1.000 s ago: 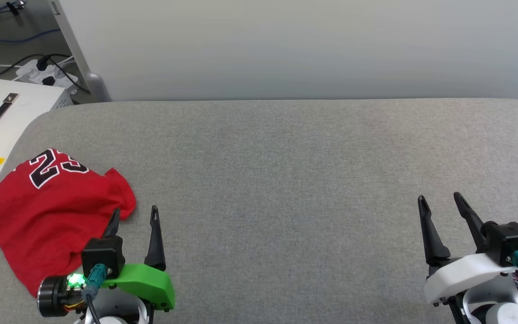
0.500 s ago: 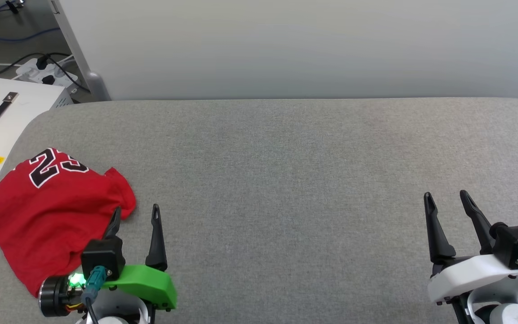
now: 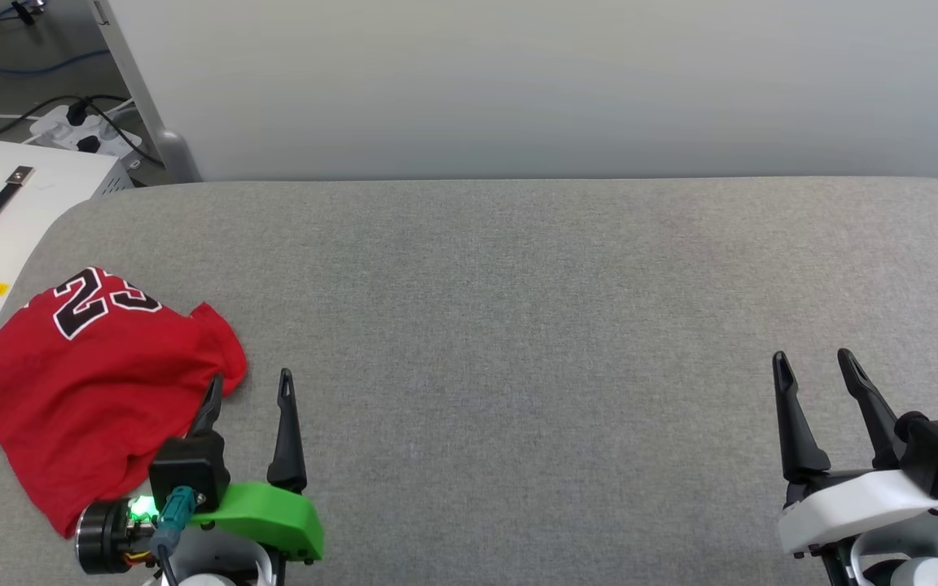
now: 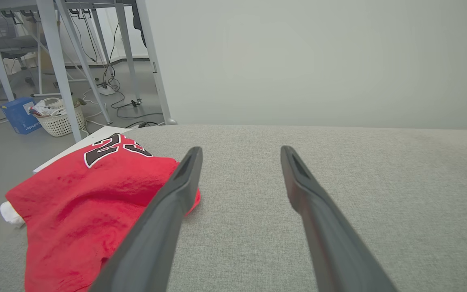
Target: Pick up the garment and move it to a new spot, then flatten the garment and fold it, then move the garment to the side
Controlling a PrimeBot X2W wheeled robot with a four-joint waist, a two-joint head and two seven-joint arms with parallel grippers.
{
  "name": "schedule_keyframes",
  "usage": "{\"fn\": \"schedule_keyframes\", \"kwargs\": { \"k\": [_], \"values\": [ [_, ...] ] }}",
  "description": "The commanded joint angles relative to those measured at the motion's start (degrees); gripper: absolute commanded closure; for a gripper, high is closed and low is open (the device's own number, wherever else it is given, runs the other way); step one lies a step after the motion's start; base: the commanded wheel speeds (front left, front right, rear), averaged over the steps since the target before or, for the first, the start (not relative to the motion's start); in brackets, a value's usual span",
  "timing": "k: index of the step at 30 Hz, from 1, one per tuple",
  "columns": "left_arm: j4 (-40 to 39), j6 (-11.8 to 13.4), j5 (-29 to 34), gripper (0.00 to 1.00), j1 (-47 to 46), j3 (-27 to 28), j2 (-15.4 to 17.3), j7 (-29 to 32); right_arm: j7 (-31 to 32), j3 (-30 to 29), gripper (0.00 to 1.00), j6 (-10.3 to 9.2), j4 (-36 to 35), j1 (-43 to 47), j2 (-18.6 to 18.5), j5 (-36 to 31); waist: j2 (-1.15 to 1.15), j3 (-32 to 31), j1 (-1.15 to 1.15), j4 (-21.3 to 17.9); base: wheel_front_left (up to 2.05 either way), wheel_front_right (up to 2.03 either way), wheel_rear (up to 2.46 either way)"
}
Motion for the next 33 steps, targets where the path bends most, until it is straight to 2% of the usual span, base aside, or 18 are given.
{"fn": "schedule_keyframes", "kwargs": {
  "k": [1, 23, 33],
  "values": [
    [0.19, 0.54, -0.61, 0.0, -0.38, -0.05, -0.12, -0.58, -0.73, -0.22, 0.0, -0.03, -0.51, 0.8, -0.01, 0.68, 0.0, 0.0, 0.0, 0.02, 0.0, 0.0, 0.0],
    [1.53, 1.28, -1.37, 0.0, -0.34, -0.42, -0.17, -3.21, -3.33, -0.8, 0.0, -0.04, -0.16, 2.24, -0.01, 1.63, 0.0, 0.21, 0.0, 0.7, 0.0, 0.0, 0.0],
    [1.9, 1.89, -2.48, 0.0, -1.18, 0.57, -0.19, -4.39, -4.5, 0.29, 0.0, -0.05, -0.9, 2.3, -0.01, 1.23, 0.0, 1.46, 0.0, 4.32, 0.0, 0.0, 0.0]
  ]
}}
